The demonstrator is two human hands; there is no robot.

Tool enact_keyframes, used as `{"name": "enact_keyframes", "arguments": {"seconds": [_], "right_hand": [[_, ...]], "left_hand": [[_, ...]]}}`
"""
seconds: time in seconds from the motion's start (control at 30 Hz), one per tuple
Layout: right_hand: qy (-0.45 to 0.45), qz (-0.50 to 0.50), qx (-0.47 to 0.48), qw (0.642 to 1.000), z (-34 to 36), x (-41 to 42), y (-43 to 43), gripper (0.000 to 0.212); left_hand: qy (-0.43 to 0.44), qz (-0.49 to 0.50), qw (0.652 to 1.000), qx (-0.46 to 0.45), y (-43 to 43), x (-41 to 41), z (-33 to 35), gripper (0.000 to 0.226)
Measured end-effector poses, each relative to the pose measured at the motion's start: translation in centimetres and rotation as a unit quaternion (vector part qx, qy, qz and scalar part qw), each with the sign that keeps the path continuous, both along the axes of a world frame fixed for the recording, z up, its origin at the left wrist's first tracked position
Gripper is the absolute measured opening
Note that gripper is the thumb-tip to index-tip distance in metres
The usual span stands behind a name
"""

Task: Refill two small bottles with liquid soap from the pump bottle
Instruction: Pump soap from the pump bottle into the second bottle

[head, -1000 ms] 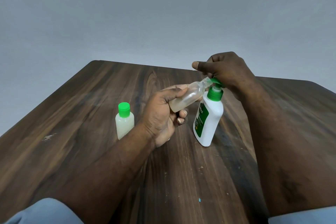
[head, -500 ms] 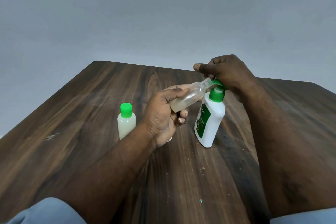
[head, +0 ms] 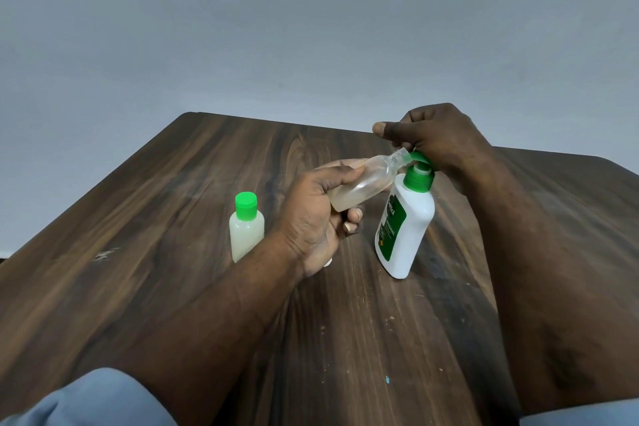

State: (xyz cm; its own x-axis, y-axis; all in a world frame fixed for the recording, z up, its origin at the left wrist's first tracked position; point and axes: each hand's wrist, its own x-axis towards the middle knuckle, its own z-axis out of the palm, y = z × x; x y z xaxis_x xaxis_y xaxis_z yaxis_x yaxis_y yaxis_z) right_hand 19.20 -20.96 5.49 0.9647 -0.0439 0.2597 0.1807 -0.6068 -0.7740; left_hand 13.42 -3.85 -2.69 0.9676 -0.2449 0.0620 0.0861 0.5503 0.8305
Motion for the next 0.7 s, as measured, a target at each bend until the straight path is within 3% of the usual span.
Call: {"name": "enact_keyframes", "arguments": {"seconds": [0.23, 0.4, 0.7], "right_hand": [[-0.008, 0.000, 0.004, 1.000, 0.19, -0.14, -0.03, 0.046], [0.020, 0.006, 0.007, 1.000, -0.10, 0.16, 0.10, 0.046], [-0.014, -0.004, 0.004, 1.000, 0.34, -0.33, -0.11, 0.047]], "left_hand": [[-0.006, -0.007, 1.000, -0.003, 0.03, 0.08, -0.10, 0.034], [-0.009, -0.002, 1.000, 0.004, 0.05, 0.02, -0.14, 0.051], [-0.002, -0.004, 1.000, 0.015, 0.02, 0.19, -0.28, 0.038]]}}
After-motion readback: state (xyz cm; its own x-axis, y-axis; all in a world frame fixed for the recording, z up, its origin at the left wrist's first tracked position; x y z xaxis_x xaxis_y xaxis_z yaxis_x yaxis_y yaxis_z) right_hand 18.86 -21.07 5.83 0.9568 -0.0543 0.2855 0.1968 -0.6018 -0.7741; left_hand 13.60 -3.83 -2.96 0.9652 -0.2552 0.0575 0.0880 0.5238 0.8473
